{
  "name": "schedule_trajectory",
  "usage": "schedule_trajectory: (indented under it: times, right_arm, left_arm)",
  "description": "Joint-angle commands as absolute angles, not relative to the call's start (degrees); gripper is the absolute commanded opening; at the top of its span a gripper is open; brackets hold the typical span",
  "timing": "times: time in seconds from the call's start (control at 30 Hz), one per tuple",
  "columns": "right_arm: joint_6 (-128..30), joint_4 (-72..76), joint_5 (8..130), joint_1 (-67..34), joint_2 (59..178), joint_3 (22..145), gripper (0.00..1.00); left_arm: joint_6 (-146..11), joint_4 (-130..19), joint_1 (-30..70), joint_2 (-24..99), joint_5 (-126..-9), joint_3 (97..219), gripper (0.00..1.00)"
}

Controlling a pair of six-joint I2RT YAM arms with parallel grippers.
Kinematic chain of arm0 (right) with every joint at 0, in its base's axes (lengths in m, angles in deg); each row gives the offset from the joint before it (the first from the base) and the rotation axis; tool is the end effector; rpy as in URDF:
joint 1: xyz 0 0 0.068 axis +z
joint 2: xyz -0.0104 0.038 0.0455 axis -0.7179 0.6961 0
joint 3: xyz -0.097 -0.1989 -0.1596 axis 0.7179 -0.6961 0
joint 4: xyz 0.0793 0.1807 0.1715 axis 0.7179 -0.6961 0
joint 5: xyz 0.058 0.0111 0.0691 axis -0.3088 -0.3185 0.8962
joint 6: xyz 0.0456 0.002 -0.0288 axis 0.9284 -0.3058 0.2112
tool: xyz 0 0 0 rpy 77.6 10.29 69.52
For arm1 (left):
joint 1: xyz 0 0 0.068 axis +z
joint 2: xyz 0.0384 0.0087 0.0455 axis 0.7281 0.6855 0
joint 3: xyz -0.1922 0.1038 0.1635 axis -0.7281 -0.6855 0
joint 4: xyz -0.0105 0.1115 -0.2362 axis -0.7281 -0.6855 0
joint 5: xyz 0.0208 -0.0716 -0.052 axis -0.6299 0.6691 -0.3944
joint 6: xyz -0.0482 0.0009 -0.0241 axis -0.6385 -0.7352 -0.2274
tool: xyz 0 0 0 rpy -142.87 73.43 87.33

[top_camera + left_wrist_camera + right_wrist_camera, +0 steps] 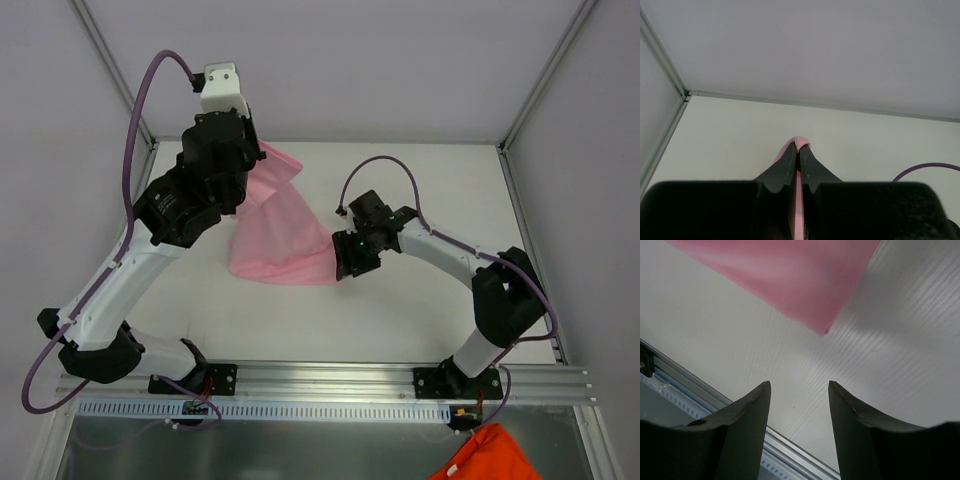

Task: Fold and stack the t-shirts
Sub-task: Flatten out the tshirt

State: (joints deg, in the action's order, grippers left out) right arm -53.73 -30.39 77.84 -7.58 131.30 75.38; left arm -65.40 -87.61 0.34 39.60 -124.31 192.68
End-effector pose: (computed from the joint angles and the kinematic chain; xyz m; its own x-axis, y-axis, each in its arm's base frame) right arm 0.2596 0.2178 0.2261 -0.7062 -0.5105 -0.4906 -0.6782 0.6866 0.2619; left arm 0.1902 -0.1608 0.5400 -0.0089 -0.1482 -0.9889 -0.0411 0.9882 -0.1477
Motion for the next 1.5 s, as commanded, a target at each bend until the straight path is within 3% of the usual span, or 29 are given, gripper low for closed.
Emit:
schedule_trajectory:
  times: [0.0, 1.47]
  right_arm:
    - [-52.61, -28.36, 80.19, -7.21, 132.03, 76.76, 0.54]
    - [-54.80, -22.65, 78.97, -5.01, 140.29, 76.23, 0.53]
  left_arm:
    - [-66.12, -87.04, 0.59, 37.50, -126.03, 192.54, 0.00]
    - [-64.71, -92.31, 0.59, 34.33, -126.91, 193.24, 0.00]
